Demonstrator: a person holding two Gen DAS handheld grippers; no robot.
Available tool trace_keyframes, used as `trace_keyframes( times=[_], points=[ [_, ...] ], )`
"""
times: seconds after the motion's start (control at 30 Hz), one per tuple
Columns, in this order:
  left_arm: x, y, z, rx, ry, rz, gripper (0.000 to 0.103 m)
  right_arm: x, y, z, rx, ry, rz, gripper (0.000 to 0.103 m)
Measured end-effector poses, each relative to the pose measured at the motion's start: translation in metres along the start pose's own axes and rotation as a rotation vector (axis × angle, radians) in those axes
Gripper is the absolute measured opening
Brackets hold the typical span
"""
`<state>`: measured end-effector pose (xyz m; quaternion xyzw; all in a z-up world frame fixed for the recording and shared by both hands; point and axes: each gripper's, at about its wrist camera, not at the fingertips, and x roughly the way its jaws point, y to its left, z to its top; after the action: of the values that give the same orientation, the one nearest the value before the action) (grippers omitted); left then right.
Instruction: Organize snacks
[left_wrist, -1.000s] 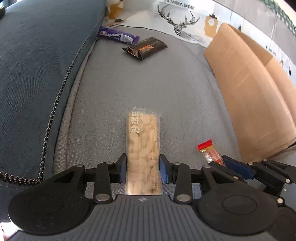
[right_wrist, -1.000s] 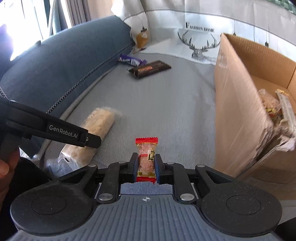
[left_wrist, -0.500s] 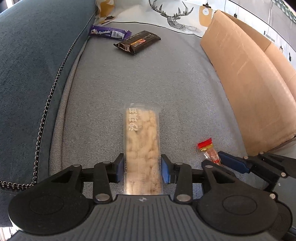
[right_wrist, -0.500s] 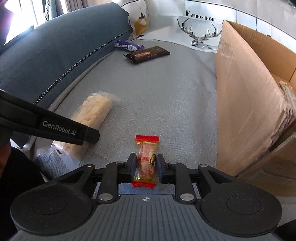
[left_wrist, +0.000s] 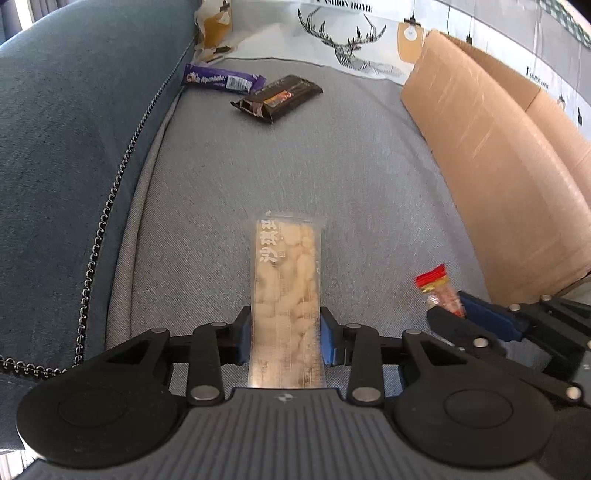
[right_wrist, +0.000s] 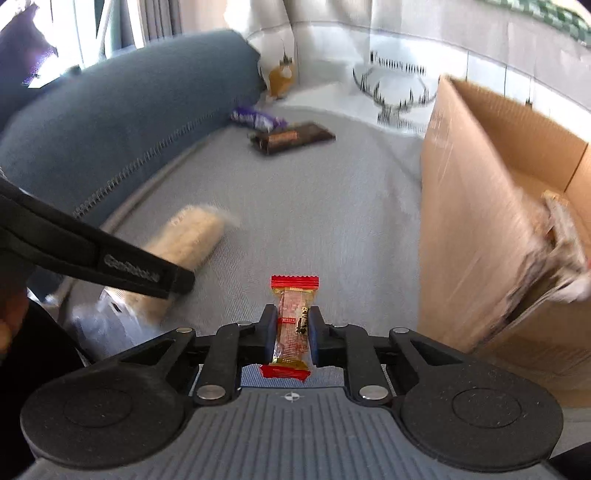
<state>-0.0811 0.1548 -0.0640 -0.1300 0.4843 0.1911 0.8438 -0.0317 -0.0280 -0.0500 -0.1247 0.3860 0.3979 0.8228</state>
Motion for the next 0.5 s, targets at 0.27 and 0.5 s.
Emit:
trace_keyframes(
  times=[0.27, 0.5],
  points=[
    [-0.016, 0.001, -0.002, 0.001, -0.062, -0.036, 0.039, -0.042, 0.001, 0.004, -0.015, -0.126, -0.022, 0.018],
    [-0.043, 0.003, -0.007, -0.004, -0.208, -0.086, 0.039, -0.101, -0.005, 0.015, -0.005, -0.278, -0.065, 0.018]
  ],
)
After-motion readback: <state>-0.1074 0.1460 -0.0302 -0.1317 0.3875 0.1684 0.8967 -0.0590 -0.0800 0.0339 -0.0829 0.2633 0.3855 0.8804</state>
